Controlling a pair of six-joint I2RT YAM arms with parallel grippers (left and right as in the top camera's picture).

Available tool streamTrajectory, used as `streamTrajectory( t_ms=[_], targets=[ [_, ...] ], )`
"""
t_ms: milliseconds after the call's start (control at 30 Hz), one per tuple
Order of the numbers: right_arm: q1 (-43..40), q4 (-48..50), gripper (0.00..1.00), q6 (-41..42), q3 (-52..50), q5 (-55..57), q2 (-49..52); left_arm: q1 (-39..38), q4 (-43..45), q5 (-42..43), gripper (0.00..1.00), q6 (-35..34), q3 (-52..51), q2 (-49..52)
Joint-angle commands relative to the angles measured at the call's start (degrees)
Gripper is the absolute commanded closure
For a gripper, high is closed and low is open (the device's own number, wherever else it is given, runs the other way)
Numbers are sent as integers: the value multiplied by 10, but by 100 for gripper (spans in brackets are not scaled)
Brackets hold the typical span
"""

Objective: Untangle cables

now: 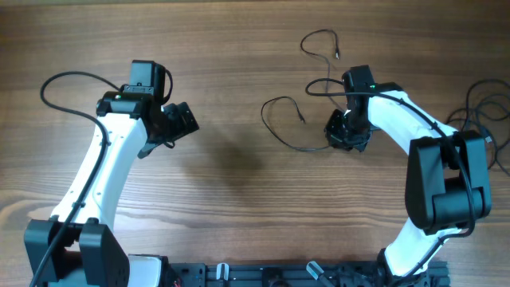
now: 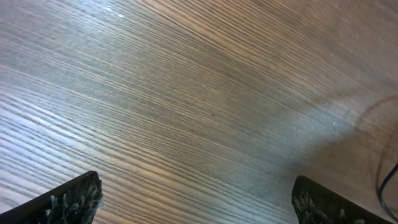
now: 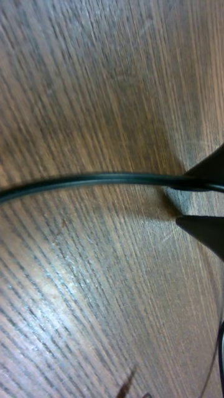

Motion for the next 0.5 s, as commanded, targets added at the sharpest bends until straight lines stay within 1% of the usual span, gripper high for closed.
streamTrajectory(
  t_ms=[0,67,133,233,367,467],
  targets=[
    [7,-1,96,-4,-8,-22,7,-12,4,8,0,29,-1,3],
    [7,-1,96,-18,-8,-46,7,-16,4,9,0,29,-1,3],
    [6,-2,96,-56,-4,-78,5,-16,3,9,0,29,-1,3],
    [3,-30,96,-96,23,-84,-2,-16,3,9,0,29,-1,3],
    [-13,-89,96,-125,94,-55,-22,-16,1,9,0,29,-1,3],
    [-41,-150,96,-172,184,-21,-41,-16,1,9,0,29,-1,3]
  ],
)
